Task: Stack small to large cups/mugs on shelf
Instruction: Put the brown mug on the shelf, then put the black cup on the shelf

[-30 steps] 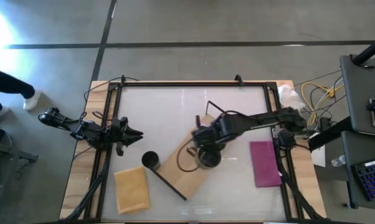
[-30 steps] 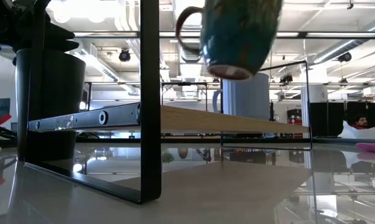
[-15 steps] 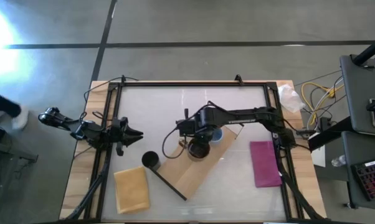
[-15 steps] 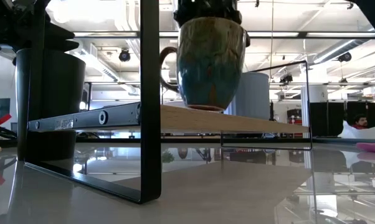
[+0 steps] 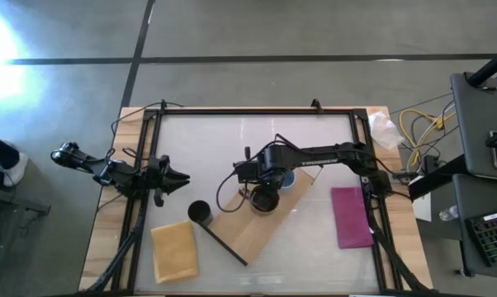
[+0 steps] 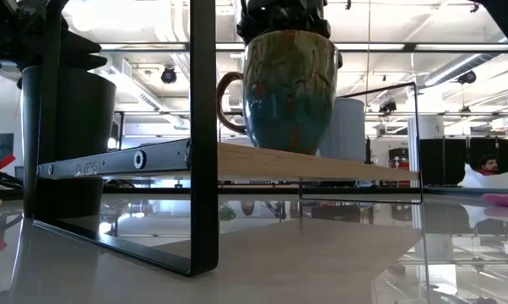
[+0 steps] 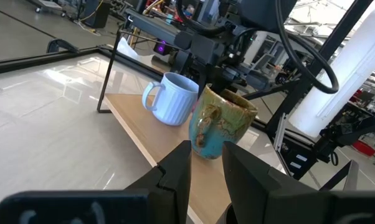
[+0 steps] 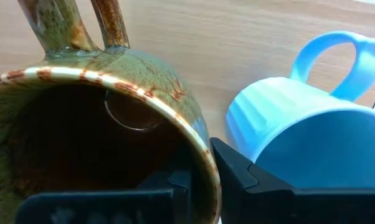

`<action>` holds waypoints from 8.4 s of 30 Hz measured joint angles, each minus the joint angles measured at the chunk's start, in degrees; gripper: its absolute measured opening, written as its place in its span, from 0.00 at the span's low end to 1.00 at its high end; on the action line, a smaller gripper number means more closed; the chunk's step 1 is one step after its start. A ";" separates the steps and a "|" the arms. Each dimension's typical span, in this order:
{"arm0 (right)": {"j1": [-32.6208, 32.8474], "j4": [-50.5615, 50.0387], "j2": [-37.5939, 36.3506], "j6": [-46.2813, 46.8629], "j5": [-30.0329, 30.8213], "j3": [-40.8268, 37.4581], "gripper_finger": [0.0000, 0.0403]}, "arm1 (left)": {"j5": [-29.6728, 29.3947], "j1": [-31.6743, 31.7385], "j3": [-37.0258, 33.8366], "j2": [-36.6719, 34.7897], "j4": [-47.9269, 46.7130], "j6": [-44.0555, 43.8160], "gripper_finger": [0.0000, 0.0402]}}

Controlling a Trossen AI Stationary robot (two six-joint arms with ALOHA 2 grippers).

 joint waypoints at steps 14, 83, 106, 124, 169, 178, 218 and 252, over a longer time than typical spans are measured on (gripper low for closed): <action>0.04 -0.16 -0.02 0.23 -0.03 -0.67 0.25 | 0.00 0.01 0.00 0.00 0.00 0.00 0.19; -3.73 -5.71 -22.77 1.55 22.58 -1.33 0.53 | 4.81 -0.04 41.59 37.65 -41.21 -20.61 0.19; -4.09 -5.60 -39.12 9.94 27.12 -3.99 0.61 | 15.97 -0.14 48.12 54.71 -45.33 -12.00 0.19; -4.07 -5.41 -42.72 9.89 27.03 -16.67 0.60 | 18.01 -0.01 47.12 58.04 -48.39 -8.31 0.19; -4.09 -5.63 -44.44 9.25 29.15 -17.00 0.59 | 24.91 2.41 45.06 59.65 -44.30 -9.37 0.19; -4.09 -5.62 -45.18 9.26 29.59 -17.00 0.59 | 30.18 -1.06 45.00 59.57 -43.01 -15.24 0.19; -4.11 -5.62 -44.83 6.66 30.03 -17.02 0.59 | 30.60 -3.99 45.29 59.31 -35.52 -21.14 0.19; -4.11 -5.62 -44.83 9.48 30.01 -17.02 0.59 | 24.69 -4.20 44.15 56.52 -45.12 -19.04 0.19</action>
